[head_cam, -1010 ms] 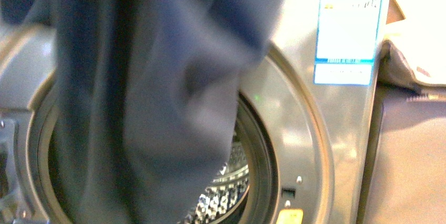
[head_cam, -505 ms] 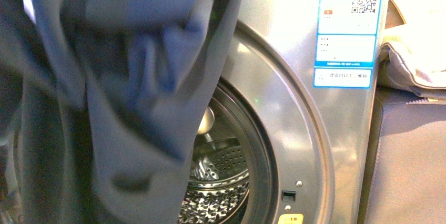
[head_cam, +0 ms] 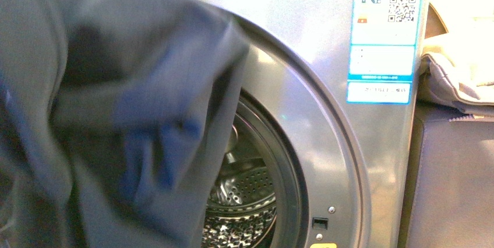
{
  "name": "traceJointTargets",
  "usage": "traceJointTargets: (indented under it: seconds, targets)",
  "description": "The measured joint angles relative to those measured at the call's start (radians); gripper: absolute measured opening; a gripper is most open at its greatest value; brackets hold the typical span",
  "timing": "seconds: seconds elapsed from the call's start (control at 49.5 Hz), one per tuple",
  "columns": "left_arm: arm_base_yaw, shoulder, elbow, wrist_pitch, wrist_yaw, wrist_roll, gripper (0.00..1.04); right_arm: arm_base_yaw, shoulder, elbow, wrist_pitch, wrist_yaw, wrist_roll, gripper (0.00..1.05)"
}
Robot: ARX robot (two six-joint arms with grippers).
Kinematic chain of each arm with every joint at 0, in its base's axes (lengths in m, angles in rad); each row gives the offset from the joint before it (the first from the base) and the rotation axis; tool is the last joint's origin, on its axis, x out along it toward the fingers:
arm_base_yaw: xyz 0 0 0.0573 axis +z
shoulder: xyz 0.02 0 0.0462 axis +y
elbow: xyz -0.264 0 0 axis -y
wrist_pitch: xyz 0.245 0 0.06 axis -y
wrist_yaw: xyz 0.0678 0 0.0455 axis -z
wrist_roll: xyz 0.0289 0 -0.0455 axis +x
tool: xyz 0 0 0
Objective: Put clothes into washing machine
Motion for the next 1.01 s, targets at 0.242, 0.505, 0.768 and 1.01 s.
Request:
traceJointTargets:
  seconds: [0.242,0.505,0.768,1.01]
  targets:
    - [-0.024,-0.026,-0.095,0.03,-0.005,-0.001,0.13,-0.125,-0.149,-0.26,-0.228,-0.022,-0.056,0.57]
    - [-0.094,0.008,-0.158,0.089,-0.049,0.001,0.13,-0.274,-0.287,-0.474,-0.145,-0.166,-0.063,0.16]
    - [-0.135,0.142,-0.164,0.175,-0.093,0.005,0.13,-0.432,-0.362,-0.595,-0.108,-0.346,-0.067,0.02]
    - [-0.165,0.338,-0.143,0.261,-0.132,0.023,0.13,-0.485,-0.426,-0.697,-0.072,-0.366,-0.066,0.02]
